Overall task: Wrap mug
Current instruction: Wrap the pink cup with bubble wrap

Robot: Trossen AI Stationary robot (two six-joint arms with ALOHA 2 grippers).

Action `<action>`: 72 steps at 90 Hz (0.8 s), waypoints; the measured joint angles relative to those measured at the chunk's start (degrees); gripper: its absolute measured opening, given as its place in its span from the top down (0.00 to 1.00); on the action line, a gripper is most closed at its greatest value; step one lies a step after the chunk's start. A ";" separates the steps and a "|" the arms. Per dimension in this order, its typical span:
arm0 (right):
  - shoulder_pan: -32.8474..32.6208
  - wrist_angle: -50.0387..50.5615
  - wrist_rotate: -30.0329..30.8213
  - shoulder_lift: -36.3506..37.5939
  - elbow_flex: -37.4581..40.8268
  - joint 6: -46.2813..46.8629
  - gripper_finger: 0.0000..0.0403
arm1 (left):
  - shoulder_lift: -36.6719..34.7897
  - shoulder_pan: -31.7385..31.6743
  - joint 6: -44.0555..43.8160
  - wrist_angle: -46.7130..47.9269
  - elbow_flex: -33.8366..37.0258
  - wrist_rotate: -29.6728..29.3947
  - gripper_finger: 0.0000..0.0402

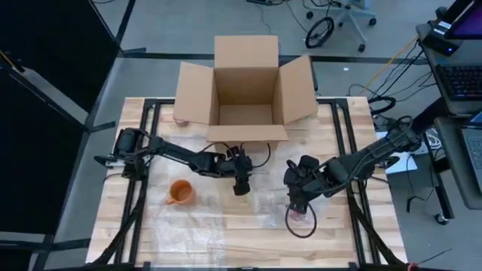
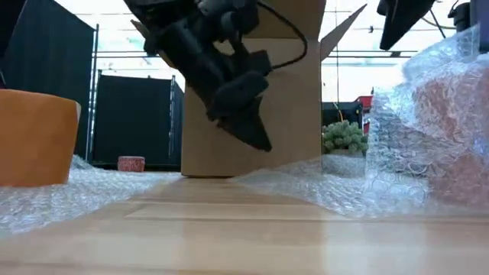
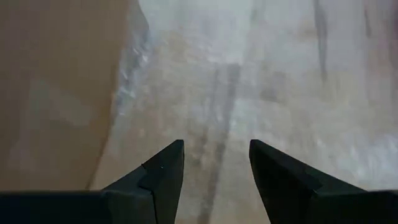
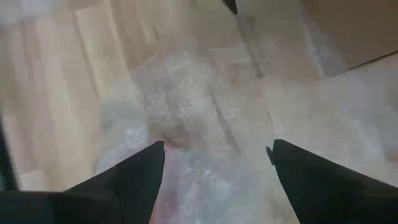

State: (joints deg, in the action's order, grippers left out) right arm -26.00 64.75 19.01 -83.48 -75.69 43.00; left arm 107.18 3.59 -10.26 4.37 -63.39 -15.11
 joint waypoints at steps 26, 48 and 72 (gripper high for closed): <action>6.85 -8.51 1.57 2.86 17.32 0.84 0.30 | 3.54 -3.59 0.16 -3.86 0.08 1.37 0.57; 7.74 -13.00 2.19 10.04 22.37 1.11 0.30 | 6.89 -4.26 -0.89 -6.64 -0.03 2.05 0.57; 6.64 -14.41 3.79 13.53 22.35 1.75 0.30 | 10.47 -4.10 -1.12 -9.06 -0.25 2.91 0.80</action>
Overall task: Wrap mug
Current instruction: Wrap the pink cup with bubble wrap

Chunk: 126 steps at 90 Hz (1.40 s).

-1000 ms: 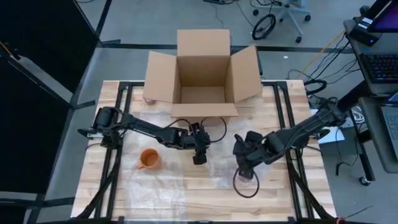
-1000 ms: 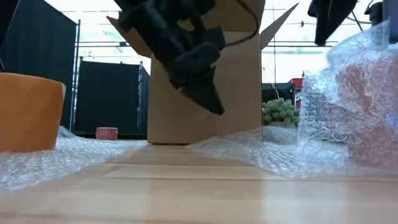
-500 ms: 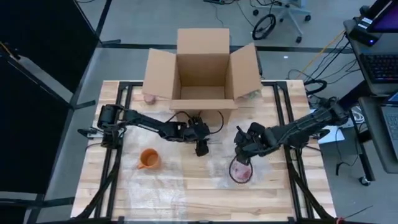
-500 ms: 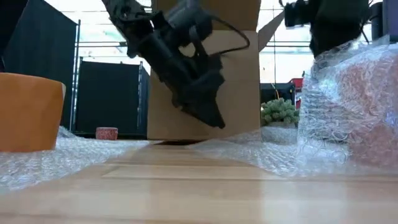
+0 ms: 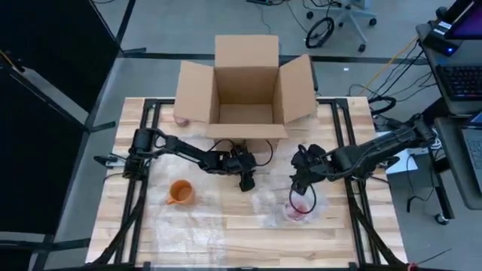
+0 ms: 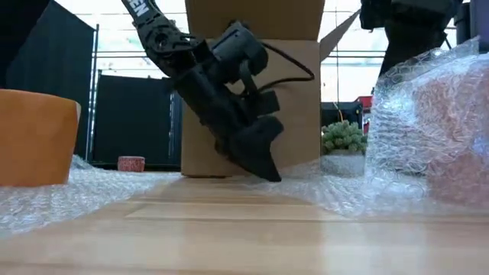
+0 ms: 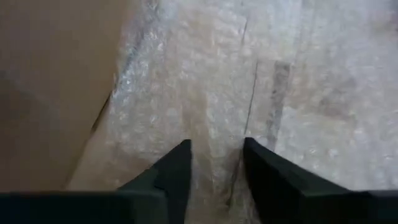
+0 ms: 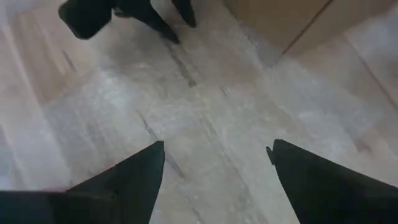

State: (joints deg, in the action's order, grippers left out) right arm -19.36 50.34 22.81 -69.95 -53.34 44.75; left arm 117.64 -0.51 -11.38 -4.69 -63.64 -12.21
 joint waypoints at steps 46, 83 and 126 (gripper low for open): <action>-9.36 -0.64 -2.68 3.38 -2.34 5.00 0.30 | -6.37 4.74 2.15 1.19 -2.58 -1.50 1.00; -24.07 -5.65 0.01 -3.69 -1.92 11.67 0.30 | -8.11 8.51 6.27 -0.60 -8.86 -1.63 1.00; -25.06 -5.49 0.91 -9.37 -1.90 12.99 0.30 | -8.39 16.36 13.22 -0.82 -17.63 -1.14 1.00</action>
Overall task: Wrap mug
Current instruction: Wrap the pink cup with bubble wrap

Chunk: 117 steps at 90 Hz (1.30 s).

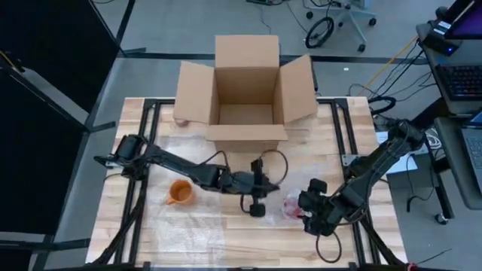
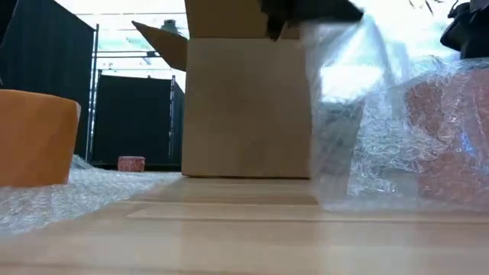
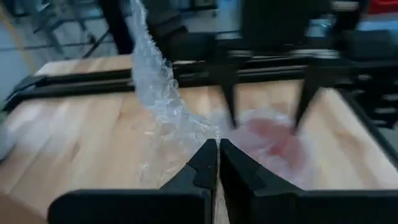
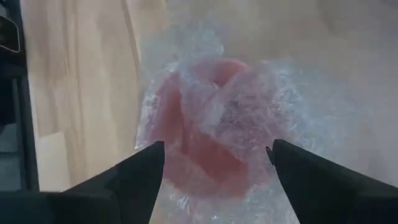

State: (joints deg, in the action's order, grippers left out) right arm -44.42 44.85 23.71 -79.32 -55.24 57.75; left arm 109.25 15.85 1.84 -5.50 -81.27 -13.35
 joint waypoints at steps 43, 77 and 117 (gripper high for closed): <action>-0.96 3.09 0.16 0.10 -6.16 0.20 0.30 | 0.07 4.29 6.15 -1.63 -0.07 2.28 1.00; -3.15 13.91 8.86 0.15 -25.82 -8.86 0.30 | 0.17 3.97 7.86 -2.45 -0.06 3.95 1.00; 16.21 22.88 10.11 0.04 -25.99 -13.90 0.30 | 0.17 4.31 9.08 -3.05 -0.05 4.33 1.00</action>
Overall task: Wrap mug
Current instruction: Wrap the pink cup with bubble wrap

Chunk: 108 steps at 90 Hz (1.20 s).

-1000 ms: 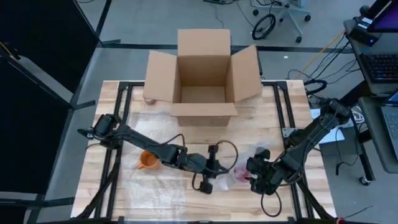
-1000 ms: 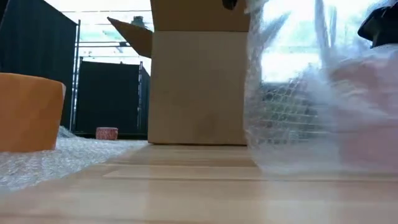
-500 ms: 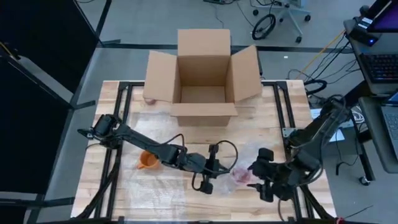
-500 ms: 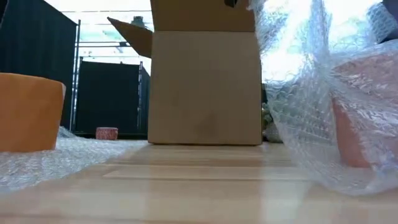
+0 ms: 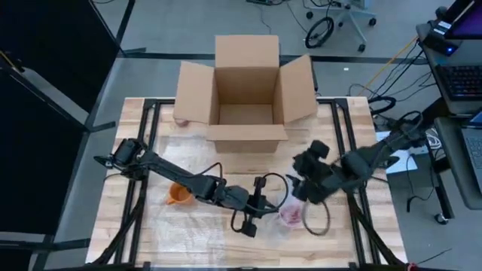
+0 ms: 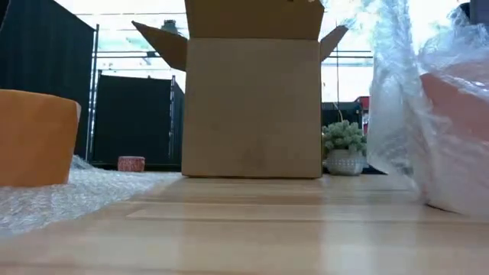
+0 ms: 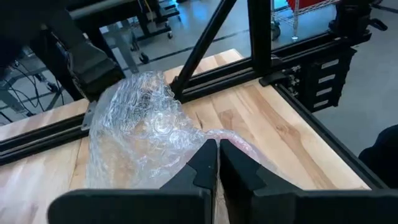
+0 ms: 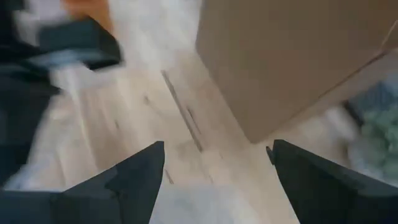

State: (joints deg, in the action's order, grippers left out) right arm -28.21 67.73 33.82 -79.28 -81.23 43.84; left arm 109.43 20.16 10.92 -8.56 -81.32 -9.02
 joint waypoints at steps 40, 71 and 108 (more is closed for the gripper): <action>-5.80 -6.72 -16.26 -0.09 5.87 2.37 0.30 | 0.00 0.00 -0.04 0.00 0.00 -0.04 1.00; -11.77 -9.68 -15.86 -0.03 13.85 11.58 0.30 | 0.00 0.00 -0.63 0.03 0.00 -0.24 1.00; -12.08 -11.83 -15.88 -0.03 14.28 8.89 0.30 | 0.00 -0.17 -0.07 0.16 -1.09 7.24 0.70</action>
State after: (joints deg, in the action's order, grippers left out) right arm -40.29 55.90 17.94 -79.31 -66.96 52.74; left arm 109.43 19.99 10.85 -8.40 -82.41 -1.78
